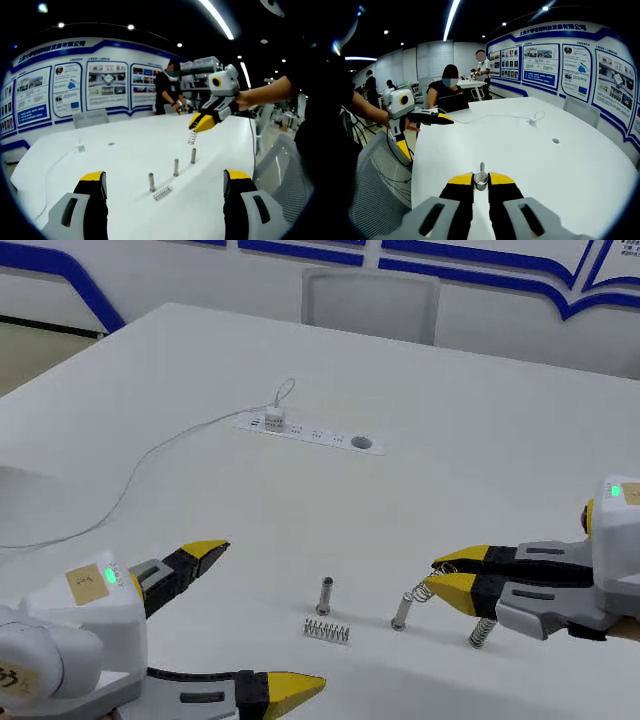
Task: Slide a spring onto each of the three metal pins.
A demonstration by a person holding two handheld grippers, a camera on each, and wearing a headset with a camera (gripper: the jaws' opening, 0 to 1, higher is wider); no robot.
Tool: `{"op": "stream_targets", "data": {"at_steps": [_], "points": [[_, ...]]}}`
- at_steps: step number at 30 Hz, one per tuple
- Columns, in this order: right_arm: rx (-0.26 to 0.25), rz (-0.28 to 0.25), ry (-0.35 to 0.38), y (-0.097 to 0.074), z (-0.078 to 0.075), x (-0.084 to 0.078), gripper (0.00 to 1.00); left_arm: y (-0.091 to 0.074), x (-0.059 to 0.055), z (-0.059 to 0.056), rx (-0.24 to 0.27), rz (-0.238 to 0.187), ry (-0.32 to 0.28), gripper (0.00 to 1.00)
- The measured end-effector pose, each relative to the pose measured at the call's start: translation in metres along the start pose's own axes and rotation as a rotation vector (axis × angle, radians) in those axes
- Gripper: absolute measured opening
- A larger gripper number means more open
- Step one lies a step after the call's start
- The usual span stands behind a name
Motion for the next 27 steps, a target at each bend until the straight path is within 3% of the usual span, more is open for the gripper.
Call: {"op": "stream_targets", "data": {"at_steps": [7, 17, 27], "points": [[-0.063, 0.028, 0.020, 0.008, -0.016, -0.006, 0.11, -0.004, -0.005, 0.005, 0.036, 0.001, -0.021, 1.00], [-0.079, 0.067, 0.060, 0.028, -0.030, -0.016, 0.11, -0.007, -0.009, 0.007, 0.067, -0.001, -0.052, 1.00], [-0.090, 0.154, 0.072, 0.055, -0.032, -0.034, 0.11, -0.011, -0.013, 0.004, 0.076, -0.012, -0.080, 1.00]]}}
Point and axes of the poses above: the centre of the closed fingertips' face, and the gripper's own axes: y roughly forward along the fingers, z roughly to its left, x roughly out of its top, the point moved 3 cm from there along -y, roughly backward along the fingers, and after that the axes turned 11 degrees about -x, right-handed, at the moved point
